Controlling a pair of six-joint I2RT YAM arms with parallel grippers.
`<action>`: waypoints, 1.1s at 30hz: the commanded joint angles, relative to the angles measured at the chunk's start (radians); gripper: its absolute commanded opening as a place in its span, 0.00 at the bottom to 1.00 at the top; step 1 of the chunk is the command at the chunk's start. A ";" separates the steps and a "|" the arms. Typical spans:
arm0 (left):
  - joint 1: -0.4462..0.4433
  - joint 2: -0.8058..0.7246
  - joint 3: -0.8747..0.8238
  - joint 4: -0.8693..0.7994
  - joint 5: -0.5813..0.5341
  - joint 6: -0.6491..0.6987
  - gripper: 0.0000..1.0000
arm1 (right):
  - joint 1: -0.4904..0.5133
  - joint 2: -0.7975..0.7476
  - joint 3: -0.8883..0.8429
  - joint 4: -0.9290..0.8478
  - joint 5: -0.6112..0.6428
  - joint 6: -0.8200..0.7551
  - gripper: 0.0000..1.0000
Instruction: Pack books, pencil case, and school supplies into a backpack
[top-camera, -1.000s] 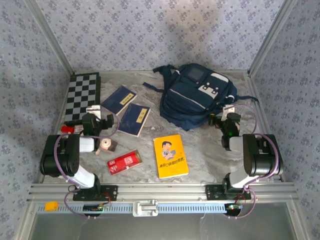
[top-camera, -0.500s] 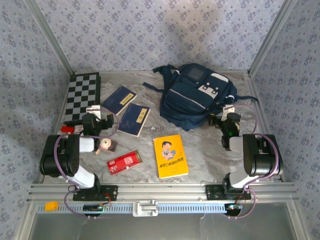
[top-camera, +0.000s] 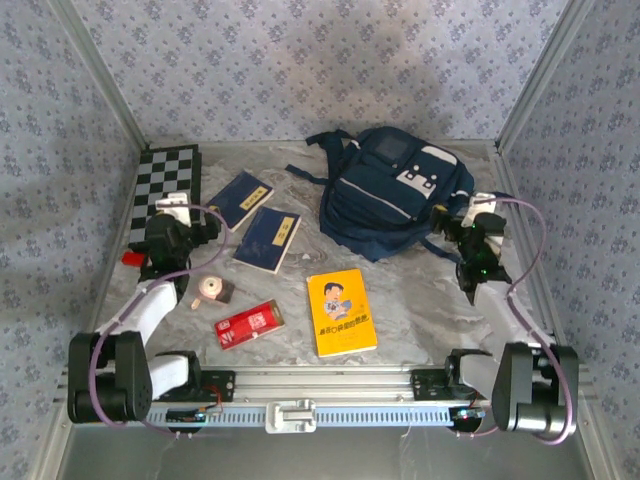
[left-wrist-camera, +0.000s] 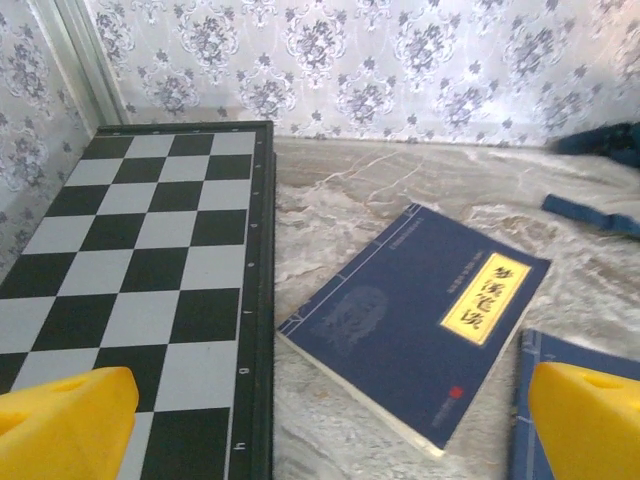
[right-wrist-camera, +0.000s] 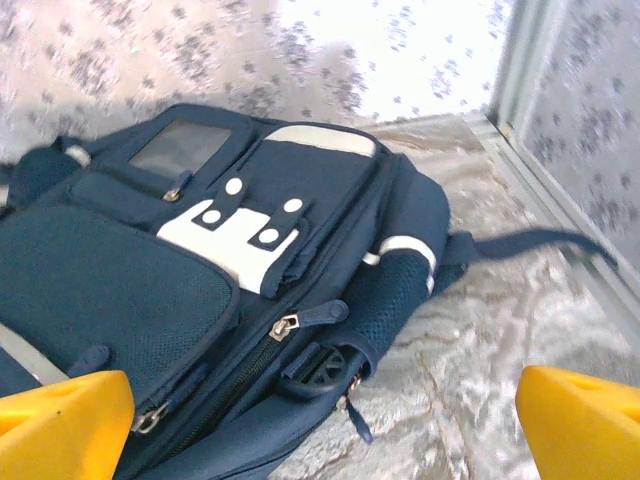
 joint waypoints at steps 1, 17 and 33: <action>0.010 -0.049 0.060 -0.117 0.083 -0.123 1.00 | -0.035 -0.053 0.065 -0.299 0.073 0.283 1.00; -0.169 -0.055 0.214 -0.375 0.219 -0.592 1.00 | 0.093 0.081 0.207 -0.510 -0.243 0.476 1.00; -0.444 0.127 0.323 -0.362 0.174 -0.636 1.00 | 0.493 0.518 0.432 -0.246 -0.040 0.635 1.00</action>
